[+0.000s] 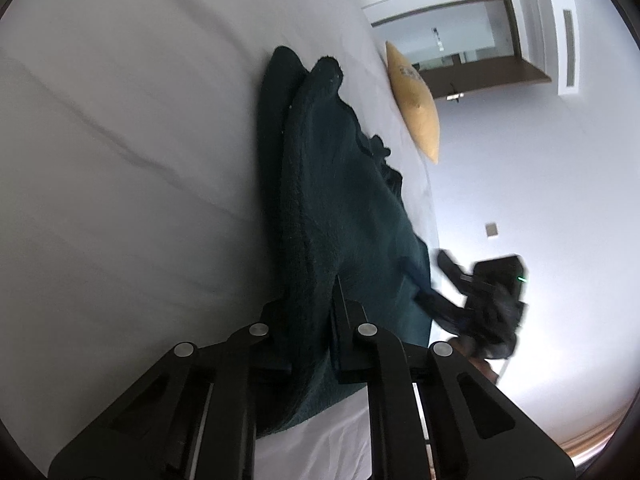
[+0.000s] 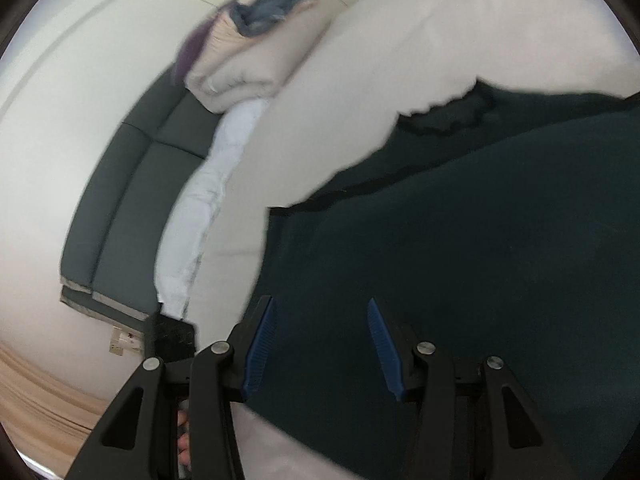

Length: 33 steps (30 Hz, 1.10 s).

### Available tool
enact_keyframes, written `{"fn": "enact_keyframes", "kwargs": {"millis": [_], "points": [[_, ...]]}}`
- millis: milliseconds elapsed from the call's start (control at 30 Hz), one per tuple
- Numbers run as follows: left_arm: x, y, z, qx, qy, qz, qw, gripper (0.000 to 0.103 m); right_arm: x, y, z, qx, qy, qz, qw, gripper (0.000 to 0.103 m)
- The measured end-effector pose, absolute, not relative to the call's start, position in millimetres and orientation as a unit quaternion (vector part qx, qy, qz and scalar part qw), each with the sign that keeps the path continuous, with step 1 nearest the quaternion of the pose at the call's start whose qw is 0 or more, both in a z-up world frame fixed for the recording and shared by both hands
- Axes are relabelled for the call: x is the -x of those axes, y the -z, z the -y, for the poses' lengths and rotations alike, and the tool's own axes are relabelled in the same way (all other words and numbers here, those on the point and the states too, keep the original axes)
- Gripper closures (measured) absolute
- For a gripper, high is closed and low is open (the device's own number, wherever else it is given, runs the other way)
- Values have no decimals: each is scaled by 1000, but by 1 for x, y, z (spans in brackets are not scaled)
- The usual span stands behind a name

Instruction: Fold small clothes

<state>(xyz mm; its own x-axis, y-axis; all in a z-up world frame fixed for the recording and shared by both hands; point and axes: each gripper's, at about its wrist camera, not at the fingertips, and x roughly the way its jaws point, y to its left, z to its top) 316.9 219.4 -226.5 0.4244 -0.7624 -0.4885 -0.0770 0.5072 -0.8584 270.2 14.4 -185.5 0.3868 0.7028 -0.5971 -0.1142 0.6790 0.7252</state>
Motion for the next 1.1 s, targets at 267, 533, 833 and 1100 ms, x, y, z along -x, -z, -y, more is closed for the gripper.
{"fn": "enact_keyframes", "kwargs": {"millis": [267, 533, 833, 1100], "points": [[-316, 206, -215, 433, 229, -469, 735, 93, -276, 223, -5, -322, -285, -475, 768, 56], [-332, 116, -133, 330, 259, -459, 784, 93, -272, 215, 57, -435, -309, -442, 721, 40], [-350, 137, 46, 204, 311, -507, 777, 93, -266, 227, 138, -516, -323, -421, 673, 26], [-335, 155, 58, 171, 297, -512, 788, 93, -281, 226, 135, -507, -322, -428, 675, 27]]}}
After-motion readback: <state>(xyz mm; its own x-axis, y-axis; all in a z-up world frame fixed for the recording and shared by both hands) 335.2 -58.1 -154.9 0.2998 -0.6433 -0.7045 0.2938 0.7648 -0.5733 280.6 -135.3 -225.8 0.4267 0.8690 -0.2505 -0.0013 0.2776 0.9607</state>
